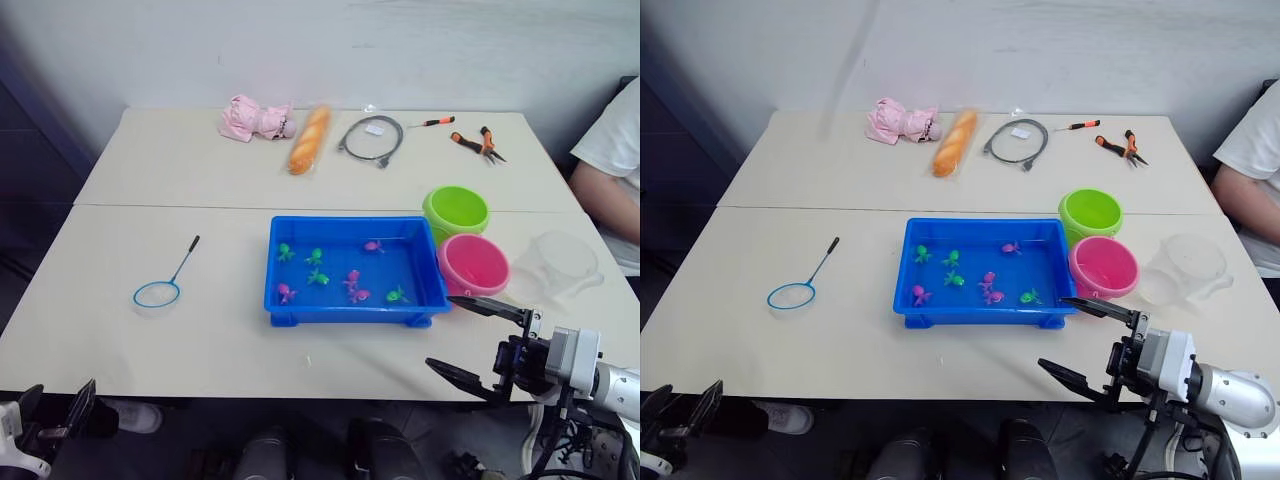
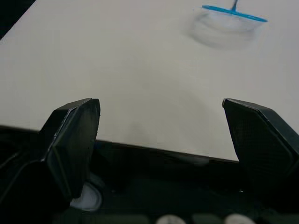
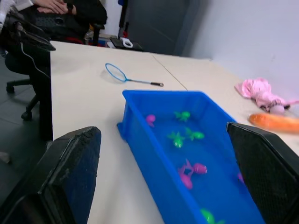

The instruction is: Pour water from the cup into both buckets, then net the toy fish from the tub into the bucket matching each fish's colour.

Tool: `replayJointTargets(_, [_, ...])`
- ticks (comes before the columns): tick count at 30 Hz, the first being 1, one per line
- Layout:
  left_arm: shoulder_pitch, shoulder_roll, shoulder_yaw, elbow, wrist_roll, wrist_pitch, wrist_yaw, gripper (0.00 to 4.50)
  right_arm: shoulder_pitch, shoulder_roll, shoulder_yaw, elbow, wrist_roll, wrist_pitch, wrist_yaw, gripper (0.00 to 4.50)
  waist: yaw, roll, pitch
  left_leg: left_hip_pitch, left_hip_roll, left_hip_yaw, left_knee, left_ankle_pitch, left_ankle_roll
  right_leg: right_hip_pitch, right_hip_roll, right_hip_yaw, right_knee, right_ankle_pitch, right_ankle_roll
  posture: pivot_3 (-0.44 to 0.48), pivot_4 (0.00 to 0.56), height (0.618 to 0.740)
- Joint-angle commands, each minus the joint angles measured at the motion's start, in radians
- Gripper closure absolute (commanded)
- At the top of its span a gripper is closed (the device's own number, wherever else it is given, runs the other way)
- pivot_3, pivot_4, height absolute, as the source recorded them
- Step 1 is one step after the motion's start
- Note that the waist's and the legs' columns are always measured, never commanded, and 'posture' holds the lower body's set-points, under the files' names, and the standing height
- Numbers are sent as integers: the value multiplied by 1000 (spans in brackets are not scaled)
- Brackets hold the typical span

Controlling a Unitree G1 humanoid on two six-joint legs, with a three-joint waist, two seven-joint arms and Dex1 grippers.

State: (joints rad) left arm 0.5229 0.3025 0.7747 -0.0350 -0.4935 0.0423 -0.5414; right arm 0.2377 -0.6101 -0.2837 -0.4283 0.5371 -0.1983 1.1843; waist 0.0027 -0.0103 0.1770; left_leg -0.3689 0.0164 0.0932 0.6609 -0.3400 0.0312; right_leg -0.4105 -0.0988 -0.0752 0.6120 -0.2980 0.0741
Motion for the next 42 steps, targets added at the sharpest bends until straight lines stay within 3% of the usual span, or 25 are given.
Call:
replayJointTargets(1, [-33, 6, -29, -110, -29, 13, 34, 0, -20, 7, 10, -14, 10, -25, -16, 27, 3, -1, 0, 0, 0, 0, 0, 0, 0, 0, 0, 0, 0, 0, 0, 0, 150, 738])
replayJointTargets(8, [-269, 199, -172, -206, 38, 224, 126, 0, -68, 0, 53, -17, 18, -1, -28, 27, 14, 0, -1, 1, 0, 0, 0, 2, 0, 0, 0, -1, 2, 0, 0, 0, 150, 738])
replayJointTargets(13, [-455, 364, -295, -128, 45, 474, 110, 0, -80, 2, 76, -21, 7, -4, -47, 27, 8, 0, -1, 1, 0, 0, 1, 6, -5, 0, 0, -2, 5, 1, 0, 0, 150, 738])
replayJointTargets(16, [-647, 426, -407, 55, 97, 545, 89, 0, -92, 4, 96, -27, -6, -6, -66, 27, -3, 1, -1, 1, -1, 1, 1, 6, -5, 0, 0, -2, 7, 1, 1, 0, 150, 738])
replayJointTargets(20, [-853, 442, -535, 255, 162, 652, 81, 0, -100, 2, 109, -32, -23, -8, -89, 27, -3, 0, 0, 1, -1, 0, 2, 7, -6, 0, 1, -3, 9, 1, 1, 0, 150, 738])
replayJointTargets(25, [-1027, 413, -639, 485, 250, 647, 72, 0, -89, -4, 109, -40, -40, -13, -111, 27, -3, -1, 0, 1, -1, 1, 4, 7, -7, -1, 1, -3, 14, 1, 2, 0, 150, 738])
replayJointTargets(33, [-1104, 395, -698, 668, 317, 679, 55, 0, -57, -5, 98, -58, -60, -21, -147, 27, -3, -2, -1, 2, -1, 3, 5, 8, -7, 0, 2, -2, 15, 1, 2, 0, 150, 738])
replayJointTargets(34, [-1105, 386, -689, 686, 311, 672, 52, 547, -54, -4, 95, -60, -61, -21, -154, 0, -4, -2, -1, 3, -1, 3, 6, 8, -7, 0, 2, -2, 14, 1, 2, 0, 150, 738])
replayJointTargets(35, [-1106, 380, -685, 701, 306, 667, 42, 753, -51, -3, 93, -63, -61, -21, -158, 0, -4, -2, -1, 3, -1, 3, 5, 9, -8, 0, 2, -2, 15, 1, 2, 0, 150, 738])
replayJointTargets(38, [-1105, 373, -681, 716, 307, 643, 13, 1998, -45, -7, 92, -72, -59, -21, -167, 0, -3, -1, -1, 5, -1, 3, 5, 9, -9, 0, 2, -1, 15, 1, 2, 0, 150, 738])
replayJointTargets(42, [-1076, 390, -649, 643, 281, 647, -29, 3840, -42, -20, 82, -71, -56, -21, -167, 0, 0, -1, -1, 5, -1, 3, 5, 9, -8, 1, 1, -1, 15, 1, 2, 0, 150, 738])
